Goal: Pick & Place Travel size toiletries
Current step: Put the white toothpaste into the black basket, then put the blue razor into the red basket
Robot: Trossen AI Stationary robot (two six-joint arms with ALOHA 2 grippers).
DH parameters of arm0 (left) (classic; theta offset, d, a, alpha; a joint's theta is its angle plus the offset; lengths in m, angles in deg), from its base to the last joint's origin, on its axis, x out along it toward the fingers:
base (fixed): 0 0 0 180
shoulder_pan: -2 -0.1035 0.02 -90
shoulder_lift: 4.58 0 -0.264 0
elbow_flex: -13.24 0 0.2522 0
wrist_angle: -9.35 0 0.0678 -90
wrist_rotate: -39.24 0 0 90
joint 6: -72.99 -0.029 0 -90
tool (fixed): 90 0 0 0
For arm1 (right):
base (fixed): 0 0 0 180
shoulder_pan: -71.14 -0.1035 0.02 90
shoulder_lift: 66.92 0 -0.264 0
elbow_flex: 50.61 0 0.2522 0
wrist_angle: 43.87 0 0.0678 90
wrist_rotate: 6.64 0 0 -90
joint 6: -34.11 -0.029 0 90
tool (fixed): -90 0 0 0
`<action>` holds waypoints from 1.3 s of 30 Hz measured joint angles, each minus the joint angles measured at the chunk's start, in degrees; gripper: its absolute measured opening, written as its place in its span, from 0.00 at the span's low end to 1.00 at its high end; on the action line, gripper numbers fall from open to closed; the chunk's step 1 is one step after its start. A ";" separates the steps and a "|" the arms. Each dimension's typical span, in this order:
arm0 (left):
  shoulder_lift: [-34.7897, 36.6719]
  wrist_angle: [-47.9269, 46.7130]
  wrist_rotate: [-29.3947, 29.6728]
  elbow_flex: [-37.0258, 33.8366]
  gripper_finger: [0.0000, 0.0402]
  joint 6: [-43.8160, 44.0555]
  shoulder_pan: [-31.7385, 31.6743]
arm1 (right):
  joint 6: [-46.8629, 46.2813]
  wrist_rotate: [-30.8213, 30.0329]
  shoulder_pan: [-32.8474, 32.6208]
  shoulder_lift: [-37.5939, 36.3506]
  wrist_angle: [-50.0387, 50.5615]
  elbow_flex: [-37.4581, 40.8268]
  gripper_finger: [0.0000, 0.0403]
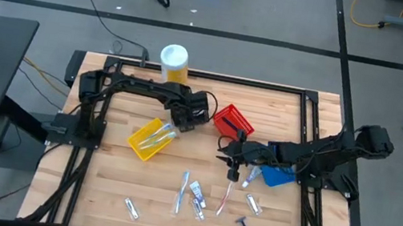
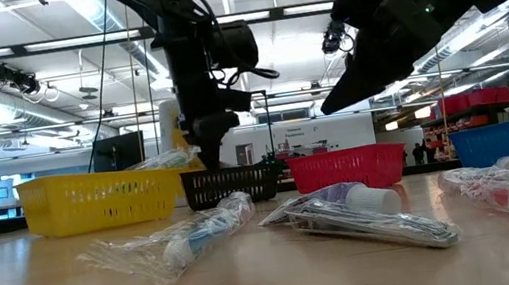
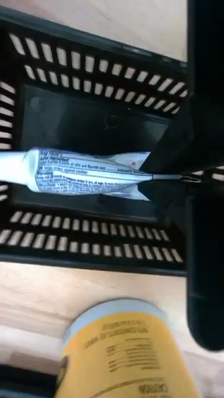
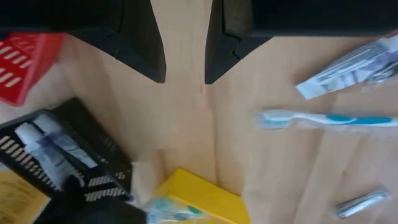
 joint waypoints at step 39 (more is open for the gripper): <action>18.97 -1.26 18.75 0.19 0.29 14.90 18.18 | -47.26 15.52 -23.60 -8.74 42.58 -9.78 0.30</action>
